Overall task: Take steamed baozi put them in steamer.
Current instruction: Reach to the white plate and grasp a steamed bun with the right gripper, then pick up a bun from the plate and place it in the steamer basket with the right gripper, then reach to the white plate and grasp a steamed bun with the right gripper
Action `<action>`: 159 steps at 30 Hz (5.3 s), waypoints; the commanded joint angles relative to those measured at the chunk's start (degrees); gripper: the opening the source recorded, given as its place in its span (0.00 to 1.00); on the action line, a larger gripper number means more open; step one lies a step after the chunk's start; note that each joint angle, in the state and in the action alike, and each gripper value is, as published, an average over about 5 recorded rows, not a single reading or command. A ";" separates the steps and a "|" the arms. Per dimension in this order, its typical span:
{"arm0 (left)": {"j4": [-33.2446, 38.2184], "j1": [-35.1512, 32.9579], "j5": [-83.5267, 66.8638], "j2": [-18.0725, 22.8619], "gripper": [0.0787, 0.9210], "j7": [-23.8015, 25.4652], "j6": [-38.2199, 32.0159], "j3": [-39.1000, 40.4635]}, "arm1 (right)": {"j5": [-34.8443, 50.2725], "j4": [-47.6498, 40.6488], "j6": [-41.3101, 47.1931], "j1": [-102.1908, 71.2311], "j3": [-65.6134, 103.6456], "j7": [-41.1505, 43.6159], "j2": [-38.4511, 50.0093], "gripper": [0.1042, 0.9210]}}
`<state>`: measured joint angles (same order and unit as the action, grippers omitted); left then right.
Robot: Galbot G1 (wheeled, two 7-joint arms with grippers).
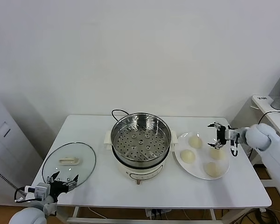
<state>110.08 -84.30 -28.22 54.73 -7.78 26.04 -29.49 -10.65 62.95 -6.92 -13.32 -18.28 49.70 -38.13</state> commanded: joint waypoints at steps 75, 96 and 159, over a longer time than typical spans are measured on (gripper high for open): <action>2.09 -1.61 -0.12 -0.32 0.88 -0.23 1.52 -0.24 | 13.13 -8.35 -22.04 40.82 -30.74 16.60 -15.56 0.37; 2.13 -1.86 -0.02 -0.85 0.88 -0.25 1.39 -0.04 | -4.02 -3.88 -43.08 39.62 -31.09 20.31 -29.54 0.37; 2.69 -1.47 0.14 -1.07 0.88 -0.25 1.59 0.49 | 19.47 -5.59 -18.01 50.14 -49.33 21.31 -14.36 0.88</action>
<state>112.69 -85.77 -28.10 53.66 -8.02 27.63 -28.97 -7.55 57.40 -47.18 28.51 -55.92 70.05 -61.34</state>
